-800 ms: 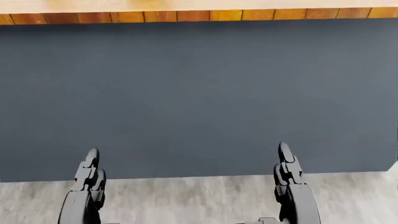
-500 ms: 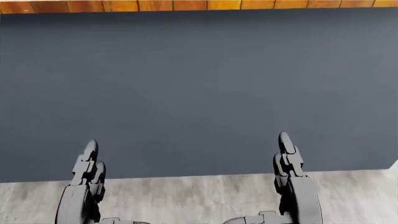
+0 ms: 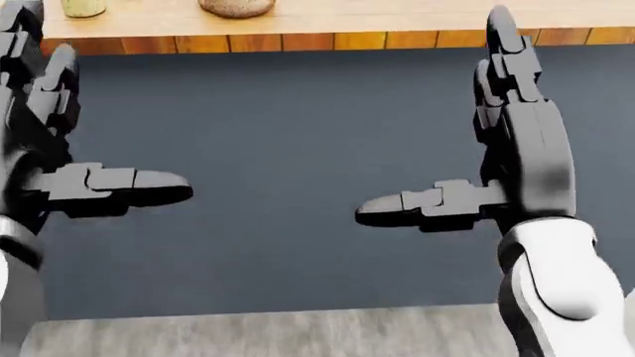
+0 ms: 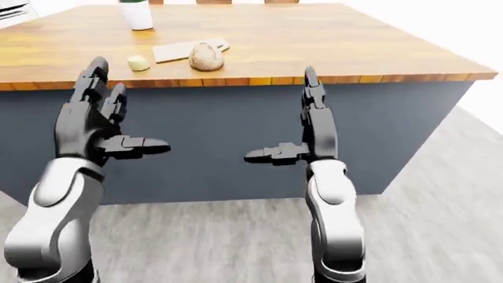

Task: Place the bread and cheese on the cutting board.

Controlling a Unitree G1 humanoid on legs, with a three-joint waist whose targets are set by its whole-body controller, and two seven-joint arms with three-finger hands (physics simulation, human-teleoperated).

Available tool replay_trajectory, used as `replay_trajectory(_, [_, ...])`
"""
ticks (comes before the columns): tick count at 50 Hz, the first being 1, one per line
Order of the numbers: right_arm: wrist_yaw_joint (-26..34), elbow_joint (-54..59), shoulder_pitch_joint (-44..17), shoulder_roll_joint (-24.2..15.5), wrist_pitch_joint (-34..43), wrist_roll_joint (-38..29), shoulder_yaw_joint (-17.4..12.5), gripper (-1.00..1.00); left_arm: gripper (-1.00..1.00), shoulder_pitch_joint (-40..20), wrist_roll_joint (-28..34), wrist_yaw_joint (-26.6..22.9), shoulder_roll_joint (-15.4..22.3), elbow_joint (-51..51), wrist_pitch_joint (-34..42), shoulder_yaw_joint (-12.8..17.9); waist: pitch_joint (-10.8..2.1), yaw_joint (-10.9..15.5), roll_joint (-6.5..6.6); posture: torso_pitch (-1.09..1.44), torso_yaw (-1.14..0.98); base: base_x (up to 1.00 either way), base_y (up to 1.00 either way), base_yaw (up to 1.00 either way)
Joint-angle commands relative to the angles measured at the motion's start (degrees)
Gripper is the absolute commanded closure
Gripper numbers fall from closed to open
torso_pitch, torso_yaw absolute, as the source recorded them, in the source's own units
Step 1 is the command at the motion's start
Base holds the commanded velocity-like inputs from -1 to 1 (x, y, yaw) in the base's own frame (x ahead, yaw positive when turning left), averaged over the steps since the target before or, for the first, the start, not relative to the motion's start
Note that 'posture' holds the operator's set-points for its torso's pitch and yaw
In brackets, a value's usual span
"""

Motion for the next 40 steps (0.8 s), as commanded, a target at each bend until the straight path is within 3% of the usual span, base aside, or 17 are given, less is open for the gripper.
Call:
replay_trajectory(1, [0.33,-3.91,-5.91,-1.65,8.09,-0.66,-0.61,-1.00,-1.00,-5.79,-4.80,2.23,1.37,-0.67,6.91,1.60,-0.63,-0.10,0.01,0.00,0.00,0.00,0.00,0.00])
replay_trajectory(3, [1.10,-6.55,-16.67,-4.72,18.20,-1.10,-1.61,-1.00,-1.00,-13.71,-8.29,5.14,3.91,-0.39,12.20,2.95,-0.46,0.00,0.09,0.00,0.00,0.00,0.00,0.00])
replay_trajectory(8, [2.49,-4.59,-32.00,-7.80,27.90,1.05,-2.97,-1.00,-1.00,-25.73,-15.14,10.69,9.34,-1.12,19.00,4.76,0.86,-0.16,0.47,0.00,0.00,0.00,0.00,0.00])
replay_trajectory(12, [1.50,-4.16,-37.42,-8.83,30.73,3.63,-4.70,-1.00,-1.00,-31.19,-22.30,14.70,12.26,-1.59,23.45,6.97,1.71,-0.38,0.46,0.00,0.00,0.00,0.00,0.00])
replay_trajectory(13, [1.36,-3.95,-38.49,-9.38,31.90,4.23,-4.54,-1.00,-1.00,-31.61,-22.41,14.82,14.14,-1.47,22.86,5.66,1.87,-0.34,0.50,0.00,0.00,0.00,0.00,0.00])
replay_trajectory(16, [1.47,0.16,-41.45,-10.20,28.33,8.57,-7.17,-1.00,-1.00,-32.94,-24.70,15.77,16.48,1.30,20.58,6.53,2.23,-0.30,0.70,0.00,0.00,0.00,0.00,0.00])
replay_trajectory(19, [1.28,-1.88,-36.77,-11.07,27.23,11.64,-6.49,-1.00,-1.00,-28.83,-23.41,15.19,19.02,1.06,18.19,5.33,2.28,-0.21,0.89,0.00,0.00,0.00,0.00,0.00])
replay_trajectory(35, [-1.03,-1.78,-35.78,-12.18,26.24,15.74,-4.94,-1.00,-1.00,-29.21,-23.91,15.14,19.92,1.44,18.30,5.92,2.18,-0.26,0.87,0.00,0.00,0.00,0.00,0.00])
replay_trajectory(36, [-0.87,-1.87,-35.54,-12.13,26.09,15.92,-4.83,-1.00,-1.00,-29.35,-24.29,15.43,19.81,1.35,18.47,6.06,0.60,-0.29,1.11,0.00,0.00,0.16,0.00,0.00])
replay_trajectory(40, [-0.62,-1.88,-35.50,-12.06,26.00,16.00,-4.26,-1.00,-1.00,-29.37,-24.96,15.84,19.94,1.17,18.43,5.94,2.95,-0.27,0.73,0.00,0.00,0.31,0.00,0.00])
